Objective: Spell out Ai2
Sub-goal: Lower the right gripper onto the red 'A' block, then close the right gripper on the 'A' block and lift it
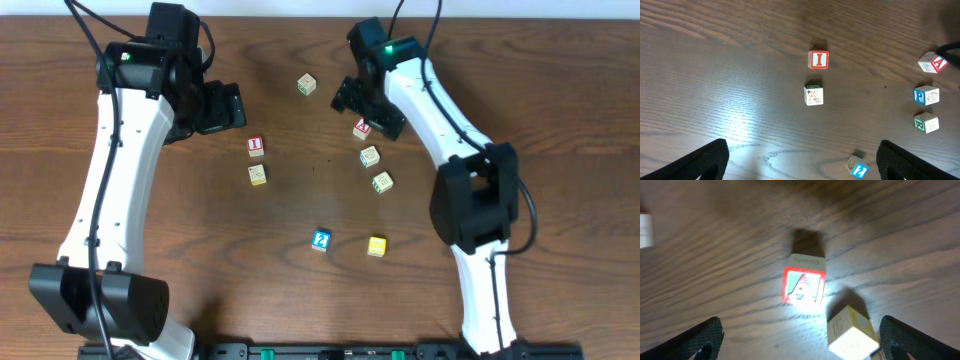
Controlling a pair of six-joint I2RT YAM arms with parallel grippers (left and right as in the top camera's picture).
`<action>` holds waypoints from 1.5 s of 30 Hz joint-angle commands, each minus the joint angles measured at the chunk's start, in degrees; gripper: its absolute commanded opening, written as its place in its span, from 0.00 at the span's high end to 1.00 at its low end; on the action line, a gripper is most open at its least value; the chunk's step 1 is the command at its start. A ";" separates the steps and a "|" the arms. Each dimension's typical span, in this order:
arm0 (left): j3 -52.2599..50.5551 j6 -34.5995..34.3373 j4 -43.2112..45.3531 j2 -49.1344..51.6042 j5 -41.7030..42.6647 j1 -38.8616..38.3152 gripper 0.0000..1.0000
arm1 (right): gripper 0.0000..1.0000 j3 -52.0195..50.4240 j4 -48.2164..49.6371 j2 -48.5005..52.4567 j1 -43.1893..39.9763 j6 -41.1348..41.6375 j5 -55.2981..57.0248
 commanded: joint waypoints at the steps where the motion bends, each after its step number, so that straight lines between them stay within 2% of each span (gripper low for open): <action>1: 1.05 -0.22 -0.22 -0.11 0.13 0.11 0.04 | 0.01 1.03 0.48 1.27 -0.11 -0.02 -0.33; 2: 1.05 -0.20 -0.22 -0.11 0.13 0.11 0.05 | 0.02 1.03 0.59 1.53 -0.09 -0.15 -0.15; 8: 1.05 -0.20 -0.22 -0.11 0.13 0.11 0.05 | 0.30 0.96 0.39 1.57 -0.09 -0.02 -0.11; 9: 1.05 -0.20 -0.22 -0.11 0.13 0.11 0.05 | 0.31 0.96 0.42 1.57 -0.09 -0.02 -0.09; 16: 1.05 -0.22 -0.24 -0.11 0.15 0.11 0.05 | 0.28 -0.61 0.70 1.57 -0.09 -0.04 1.70; 22: 1.05 -0.22 -0.24 -0.11 0.13 0.11 0.05 | 0.40 -2.01 2.58 1.57 -0.07 -0.04 3.10; 33: 1.05 -0.20 -0.26 -0.11 0.13 0.11 0.04 | 0.38 -2.10 3.91 2.69 0.55 -0.24 5.29; 39: 1.05 -0.20 -0.24 -0.11 -0.13 0.11 0.05 | 0.50 -2.10 4.48 3.19 0.76 -0.24 5.27; 45: 1.05 -0.20 -0.26 -0.11 -0.26 0.11 0.04 | 0.50 -2.47 4.50 3.19 0.94 -0.48 5.55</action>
